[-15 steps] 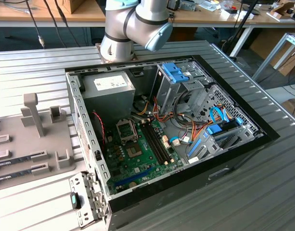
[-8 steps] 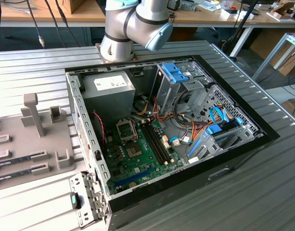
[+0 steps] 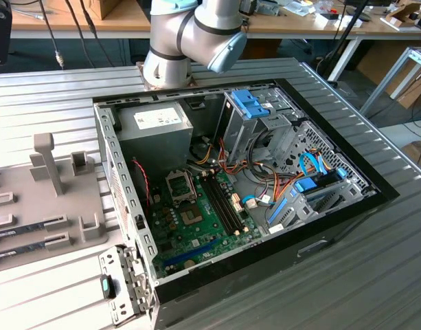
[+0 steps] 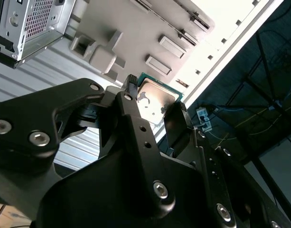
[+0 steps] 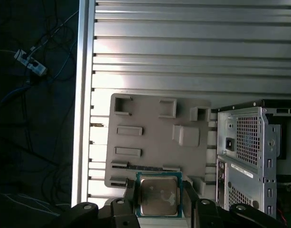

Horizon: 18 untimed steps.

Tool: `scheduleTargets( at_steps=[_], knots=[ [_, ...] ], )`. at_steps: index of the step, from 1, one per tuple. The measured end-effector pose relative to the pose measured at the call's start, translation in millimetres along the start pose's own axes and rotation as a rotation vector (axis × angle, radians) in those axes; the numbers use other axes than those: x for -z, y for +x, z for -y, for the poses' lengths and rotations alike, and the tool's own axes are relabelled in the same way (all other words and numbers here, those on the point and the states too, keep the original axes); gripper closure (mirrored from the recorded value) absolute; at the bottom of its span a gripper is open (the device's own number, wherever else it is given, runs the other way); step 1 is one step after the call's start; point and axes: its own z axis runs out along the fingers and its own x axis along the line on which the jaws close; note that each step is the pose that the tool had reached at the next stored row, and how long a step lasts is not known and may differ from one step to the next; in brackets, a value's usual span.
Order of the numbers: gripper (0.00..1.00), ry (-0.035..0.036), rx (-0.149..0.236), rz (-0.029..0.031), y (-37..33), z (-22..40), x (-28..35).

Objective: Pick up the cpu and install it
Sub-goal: 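Pick up the cpu and move it towards the insertion slot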

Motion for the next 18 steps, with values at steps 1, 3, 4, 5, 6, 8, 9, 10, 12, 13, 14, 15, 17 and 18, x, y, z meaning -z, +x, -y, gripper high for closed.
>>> scheduleTargets(
  at_steps=[1,3,4,5,6,8,9,10,12,13,14,15,17,18],
  knots=[
    [0.53,0.0000,0.000,0.0000,-0.8,0.4,0.0],
    [0.53,0.0001,0.000,-0.0001,-2.7,1.7,0.0],
    [0.53,0.0001,0.000,-0.0002,-3.5,2.4,0.1],
    [0.53,0.0000,0.000,-0.0001,-4.3,3.1,0.0],
    [0.53,0.0001,0.000,-0.0001,-5.8,4.2,0.0],
    [0.53,0.0001,0.000,-0.0001,-7.0,5.0,0.0],
    [0.53,0.0000,0.000,-0.0001,-7.8,5.4,0.0],
    [0.53,0.0001,0.000,-0.0001,-8.3,5.7,0.0],
    [0.53,0.0000,0.000,-0.0001,-9.6,6.4,0.0],
    [0.53,0.0001,0.000,-0.0001,-10.9,7.0,0.0],
    [0.53,0.0000,0.000,-0.0001,-11.4,7.3,0.0],
    [0.53,0.0000,0.000,0.0000,-12.0,7.6,0.0],
    [0.53,0.0000,0.000,-0.0001,-14.6,8.7,0.0],
    [0.53,0.0000,0.000,-0.0001,-15.2,9.0,-0.1]
  ],
)
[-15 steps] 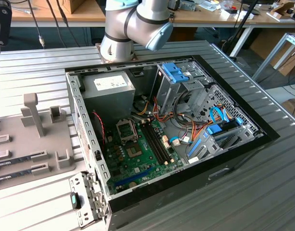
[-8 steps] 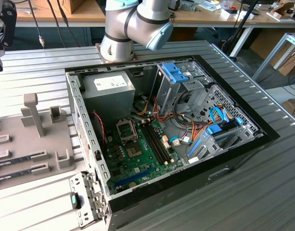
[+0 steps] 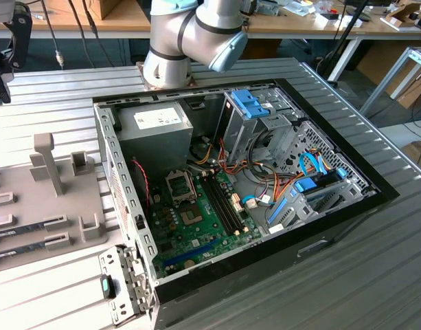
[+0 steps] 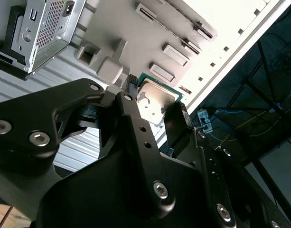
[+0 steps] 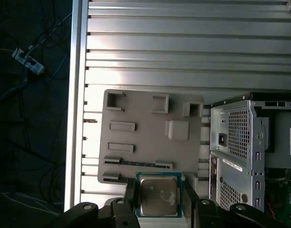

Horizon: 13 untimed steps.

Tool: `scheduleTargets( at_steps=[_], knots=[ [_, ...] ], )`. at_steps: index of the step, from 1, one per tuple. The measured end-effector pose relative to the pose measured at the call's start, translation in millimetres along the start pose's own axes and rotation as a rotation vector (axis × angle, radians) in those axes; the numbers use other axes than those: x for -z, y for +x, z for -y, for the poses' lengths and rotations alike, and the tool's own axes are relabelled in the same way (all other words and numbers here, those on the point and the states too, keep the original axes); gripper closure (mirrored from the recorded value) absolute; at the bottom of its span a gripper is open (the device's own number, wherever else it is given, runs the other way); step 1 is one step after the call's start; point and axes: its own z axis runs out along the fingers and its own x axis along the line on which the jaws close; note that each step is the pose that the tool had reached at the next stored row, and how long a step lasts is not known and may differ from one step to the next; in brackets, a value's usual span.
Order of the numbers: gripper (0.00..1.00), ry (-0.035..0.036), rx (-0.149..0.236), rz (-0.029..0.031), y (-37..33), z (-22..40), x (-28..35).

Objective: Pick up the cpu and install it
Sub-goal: 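Pick up the cpu and move it towards the insertion slot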

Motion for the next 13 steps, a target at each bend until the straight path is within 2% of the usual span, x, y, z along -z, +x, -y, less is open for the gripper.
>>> scheduleTargets(
  at_steps=[13],
  knots=[
    [0.53,0.0000,0.000,0.0000,-10.7,4.8,-0.3]
  ],
)
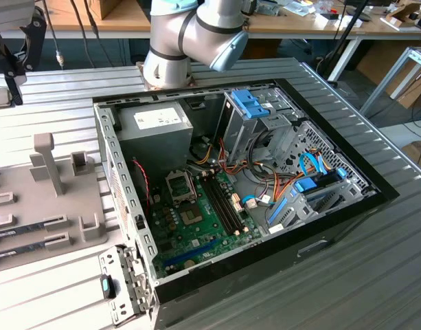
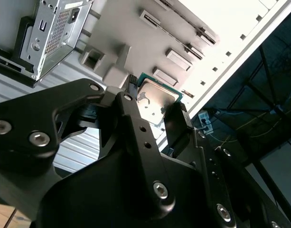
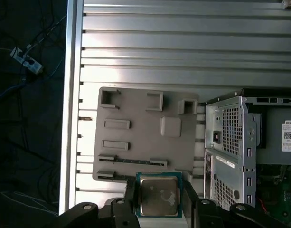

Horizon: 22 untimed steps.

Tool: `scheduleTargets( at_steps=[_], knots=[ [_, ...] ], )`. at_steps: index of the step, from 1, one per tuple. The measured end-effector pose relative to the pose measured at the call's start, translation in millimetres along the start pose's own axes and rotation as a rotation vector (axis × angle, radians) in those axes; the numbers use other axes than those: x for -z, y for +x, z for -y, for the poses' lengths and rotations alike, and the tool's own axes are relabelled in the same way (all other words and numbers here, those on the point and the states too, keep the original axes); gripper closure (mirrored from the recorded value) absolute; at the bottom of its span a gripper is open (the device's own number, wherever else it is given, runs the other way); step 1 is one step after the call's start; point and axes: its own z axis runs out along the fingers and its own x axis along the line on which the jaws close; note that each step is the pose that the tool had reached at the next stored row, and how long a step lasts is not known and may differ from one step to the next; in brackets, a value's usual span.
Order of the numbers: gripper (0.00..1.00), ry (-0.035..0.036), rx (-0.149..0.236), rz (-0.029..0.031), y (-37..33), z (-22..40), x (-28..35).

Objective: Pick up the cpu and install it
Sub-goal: 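Pick up the cpu and move it towards the insertion slot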

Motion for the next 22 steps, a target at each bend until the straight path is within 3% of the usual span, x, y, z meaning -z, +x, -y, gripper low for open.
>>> scheduleTargets(
  at_steps=[22],
  knots=[
    [0.53,0.0000,0.000,0.0000,-18.6,8.2,-0.4]
  ],
)
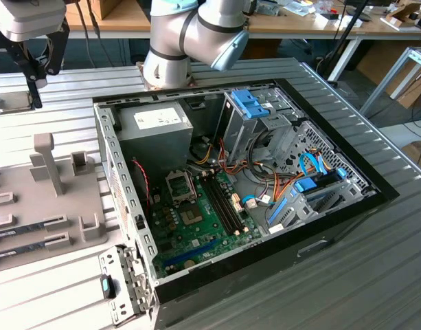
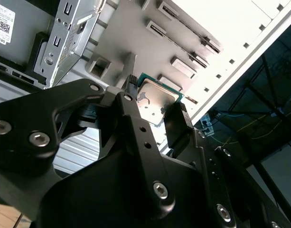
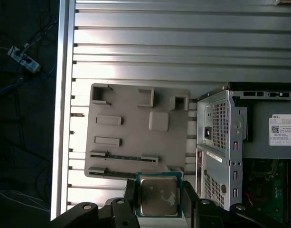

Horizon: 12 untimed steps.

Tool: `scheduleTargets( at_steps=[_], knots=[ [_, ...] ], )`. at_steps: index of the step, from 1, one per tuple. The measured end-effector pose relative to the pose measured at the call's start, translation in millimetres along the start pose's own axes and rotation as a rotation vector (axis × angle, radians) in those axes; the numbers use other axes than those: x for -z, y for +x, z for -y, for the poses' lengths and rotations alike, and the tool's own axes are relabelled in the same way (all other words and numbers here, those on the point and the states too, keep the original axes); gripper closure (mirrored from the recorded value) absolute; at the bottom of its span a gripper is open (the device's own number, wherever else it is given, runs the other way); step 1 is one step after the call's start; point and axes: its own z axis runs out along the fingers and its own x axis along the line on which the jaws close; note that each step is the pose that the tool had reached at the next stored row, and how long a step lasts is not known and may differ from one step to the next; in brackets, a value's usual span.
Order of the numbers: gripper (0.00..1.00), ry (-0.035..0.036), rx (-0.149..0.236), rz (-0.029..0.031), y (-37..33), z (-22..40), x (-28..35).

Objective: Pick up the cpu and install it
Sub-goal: 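Pick up the cpu and move it towards the insertion slot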

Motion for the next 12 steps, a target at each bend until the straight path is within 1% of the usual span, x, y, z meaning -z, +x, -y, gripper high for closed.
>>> scheduleTargets(
  at_steps=[3,8,12],
  knots=[
    [0.53,0.0000,0.000,0.0000,-5.4,1.7,-0.1],
    [0.53,0.0000,0.000,0.0000,-11.1,3.8,-0.2],
    [0.53,-0.0001,0.000,0.0001,-14.4,5.0,-0.4]
  ],
)
